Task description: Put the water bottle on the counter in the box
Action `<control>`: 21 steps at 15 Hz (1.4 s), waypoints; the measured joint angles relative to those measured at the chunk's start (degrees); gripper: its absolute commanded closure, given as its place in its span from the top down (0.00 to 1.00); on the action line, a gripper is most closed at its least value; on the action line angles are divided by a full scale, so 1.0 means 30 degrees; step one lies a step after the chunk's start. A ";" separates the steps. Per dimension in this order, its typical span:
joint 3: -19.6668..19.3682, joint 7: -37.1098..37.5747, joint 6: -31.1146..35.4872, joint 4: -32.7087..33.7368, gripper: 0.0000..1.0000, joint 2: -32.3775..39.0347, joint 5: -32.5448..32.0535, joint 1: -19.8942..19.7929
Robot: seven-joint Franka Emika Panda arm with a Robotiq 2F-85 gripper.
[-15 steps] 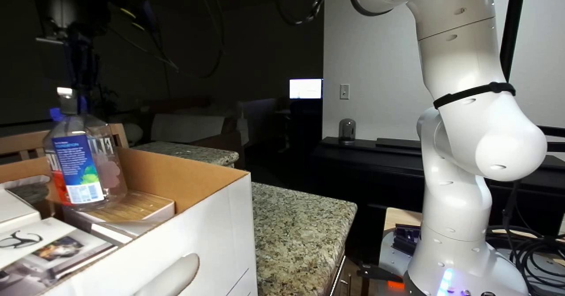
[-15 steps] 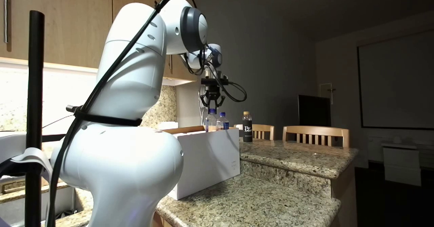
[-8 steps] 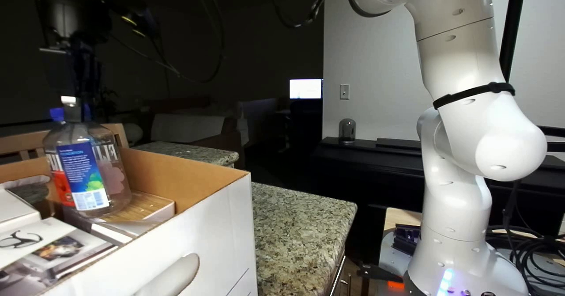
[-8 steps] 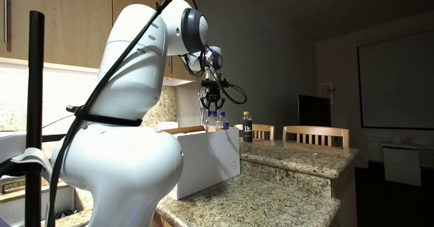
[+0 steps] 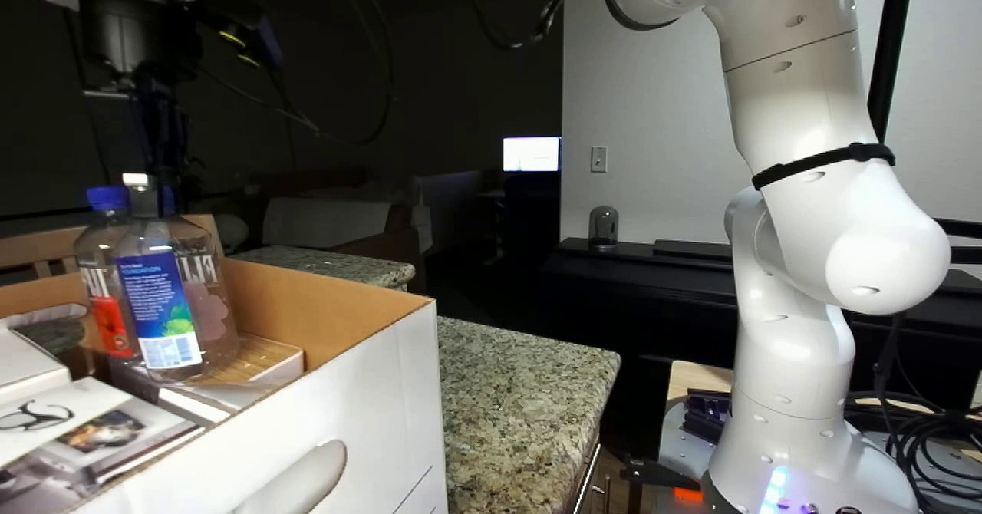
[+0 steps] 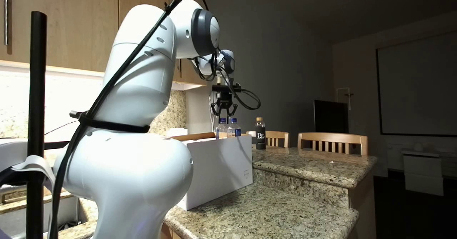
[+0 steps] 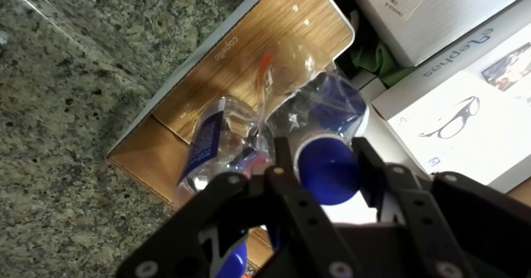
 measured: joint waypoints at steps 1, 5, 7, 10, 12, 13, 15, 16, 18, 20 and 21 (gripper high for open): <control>-0.0023 0.0000 -0.0219 -0.0003 0.78 0.0007 0.0000 -0.0018; -0.0096 0.0001 -0.0749 0.0021 0.99 0.0007 0.0009 -0.0140; -0.0109 0.0003 -0.0965 0.0168 1.00 -0.0016 0.0030 -0.0286; -0.0187 0.0035 -0.1396 0.0834 1.00 -0.0228 0.0164 -0.0606; -0.0320 0.0059 -0.1721 0.1431 1.00 -0.0559 0.0361 -0.0850; -0.0445 0.0083 -0.1792 0.1676 1.00 -0.0816 0.0508 -0.0952; -0.0772 0.0208 -0.1849 0.2045 1.00 -0.1456 0.0754 -0.1196; -0.0983 0.0275 -0.1853 0.2089 1.00 -0.1838 0.0863 -0.1330; -0.1439 0.0359 -0.1889 0.2007 1.00 -0.2497 0.0934 -0.1656; -0.1943 0.0365 -0.1894 0.1460 1.00 -0.3089 0.0939 -0.2013; -0.2217 0.0380 -0.1893 0.0993 1.00 -0.3398 0.0939 -0.2179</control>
